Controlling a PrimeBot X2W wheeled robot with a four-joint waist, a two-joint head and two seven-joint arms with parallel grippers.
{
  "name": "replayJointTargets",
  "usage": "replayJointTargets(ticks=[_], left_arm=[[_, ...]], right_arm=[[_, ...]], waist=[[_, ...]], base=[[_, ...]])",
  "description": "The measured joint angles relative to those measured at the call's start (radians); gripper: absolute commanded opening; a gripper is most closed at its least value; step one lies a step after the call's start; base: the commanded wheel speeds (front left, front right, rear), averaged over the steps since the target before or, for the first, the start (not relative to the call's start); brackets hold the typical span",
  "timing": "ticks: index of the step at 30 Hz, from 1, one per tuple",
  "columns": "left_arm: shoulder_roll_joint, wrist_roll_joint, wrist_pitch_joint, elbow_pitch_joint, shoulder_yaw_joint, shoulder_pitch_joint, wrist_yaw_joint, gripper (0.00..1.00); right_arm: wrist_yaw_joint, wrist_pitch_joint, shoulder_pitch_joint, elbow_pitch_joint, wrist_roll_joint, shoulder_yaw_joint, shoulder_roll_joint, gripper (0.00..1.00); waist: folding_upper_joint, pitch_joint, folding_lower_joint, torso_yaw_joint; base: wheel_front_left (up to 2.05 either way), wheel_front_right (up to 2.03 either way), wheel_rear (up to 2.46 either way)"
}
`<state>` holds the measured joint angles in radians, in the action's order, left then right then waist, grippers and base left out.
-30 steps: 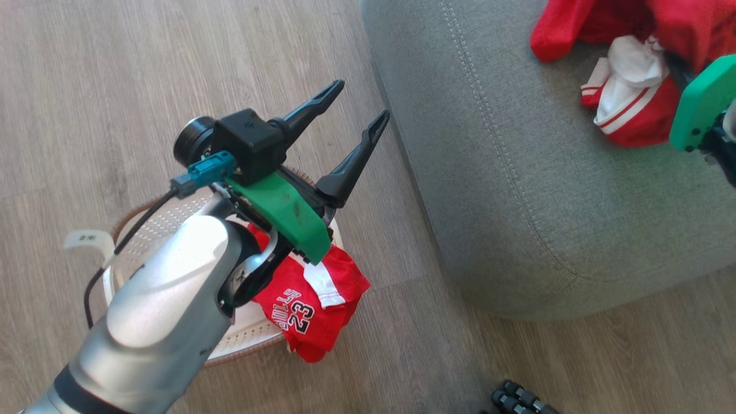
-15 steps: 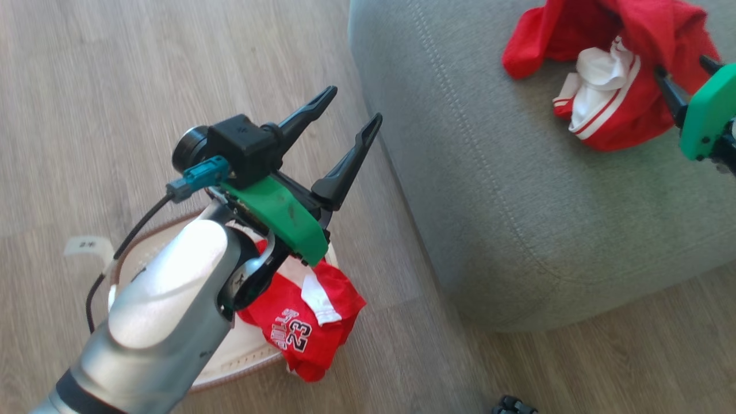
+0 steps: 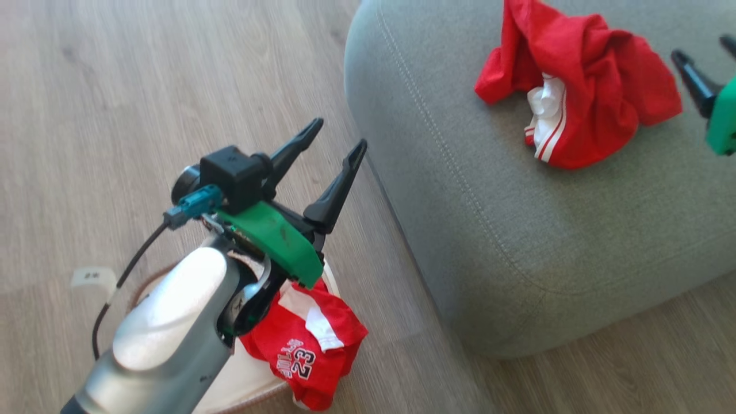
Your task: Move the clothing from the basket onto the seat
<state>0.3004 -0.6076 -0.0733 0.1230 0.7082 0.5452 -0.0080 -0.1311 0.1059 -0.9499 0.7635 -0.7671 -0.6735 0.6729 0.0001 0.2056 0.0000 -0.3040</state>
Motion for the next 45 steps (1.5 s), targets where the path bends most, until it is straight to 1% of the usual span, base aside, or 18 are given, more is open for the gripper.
replayJointTargets(ticks=[3, 4, 9, 13, 17, 18, 20, 23, 27, 35, 40, 42, 45], left_arm=[[0.0, -0.004, -0.011, 0.0, -0.001, -0.022, 0.002, 1.0], [0.0, -0.004, -0.011, 0.0, -0.001, -0.022, 0.002, 1.0], [0.0, -0.022, -0.03, 0.001, -0.008, -0.053, 0.018, 1.0], [0.001, -0.032, -0.045, 0.002, -0.015, -0.083, 0.03, 1.0], [0.003, -0.045, -0.065, 0.002, -0.036, -0.122, 0.054, 1.0], [0.007, -0.052, -0.076, 0.004, -0.046, -0.141, 0.064, 1.0], [0.009, -0.059, -0.087, 0.004, -0.053, -0.159, 0.076, 1.0], [0.017, -0.062, -0.097, 0.003, -0.073, -0.185, 0.089, 1.0], [0.042, -0.066, -0.105, 0.0, -0.091, -0.215, 0.116, 1.0], [0.074, -0.076, -0.123, -0.022, -0.13, -0.28, 0.158, 1.0], [0.083, -0.075, -0.134, -0.029, -0.14, -0.307, 0.188, 1.0], [0.083, -0.075, -0.142, -0.032, -0.146, -0.327, 0.203, 1.0], [0.088, -0.075, -0.153, -0.036, -0.172, -0.36, 0.213, 1.0]], right_arm=[[0.0, -0.049, 0.003, -0.034, -0.001, 0.004, 0.035, 1.0], [0.0, -0.049, 0.003, -0.034, -0.001, 0.004, 0.035, 1.0], [0.0, -0.132, 0.042, -0.086, 0.004, 0.042, 0.083, 1.0], [0.0, -0.179, 0.096, -0.139, 0.021, 0.08, 0.092, 1.0], [0.0, -0.224, 0.147, -0.198, 0.063, 0.143, 0.104, 1.0], [0.0, -0.244, 0.184, -0.227, 0.082, 0.19, 0.107, 1.0], [0.0, -0.265, 0.23, -0.259, 0.105, 0.242, 0.106, 1.0], [0.0, -0.279, 0.316, -0.318, 0.138, 0.338, 0.09, 1.0], [0.0, -0.283, 0.455, -0.42, 0.199, 0.457, 0.023, 1.0], [0.0, -0.254, 0.713, -0.648, 0.328, 0.669, -0.171, 1.0], [0.0, -0.256, 0.834, -0.736, 0.39, 0.734, -0.297, 1.0], [0.0, -0.266, 0.877, -0.749, 0.411, 0.754, -0.334, 1.0], [0.0, -0.292, 0.923, -0.764, 0.44, 0.772, -0.375, 1.0]], waist=[[0.0, -0.028, 0.0, 0.006], [0.0, -0.028, 0.0, 0.006], [0.0, -0.075, 0.0, 0.033], [0.0, -0.109, 0.0, 0.066], [0.0, -0.142, 0.0, 0.101], [0.0, -0.158, 0.0, 0.121], [0.0, -0.173, 0.0, 0.142], [0.0, -0.192, 0.0, 0.175], [0.0, -0.211, 0.0, 0.218], [0.0, -0.231, 0.0, 0.292], [0.0, -0.235, 0.0, 0.328], [0.0, -0.236, 0.0, 0.342], [0.0, -0.237, 0.0, 0.358]], base=[[0.0, 0.0, 0.0], [0.0, 0.0, 0.0], [0.0, 0.0, 0.0], [0.0, 0.0, 0.0], [0.0, 0.0, 0.0], [0.0, 0.0, 0.0], [0.0, 0.0, 0.0], [0.0, 0.0, 0.0], [0.0, 0.0, 0.0], [0.0, 0.0, 0.0], [0.0, 0.0, 0.0], [0.0, 0.0, 0.0], [0.0, 0.0, 0.0]])
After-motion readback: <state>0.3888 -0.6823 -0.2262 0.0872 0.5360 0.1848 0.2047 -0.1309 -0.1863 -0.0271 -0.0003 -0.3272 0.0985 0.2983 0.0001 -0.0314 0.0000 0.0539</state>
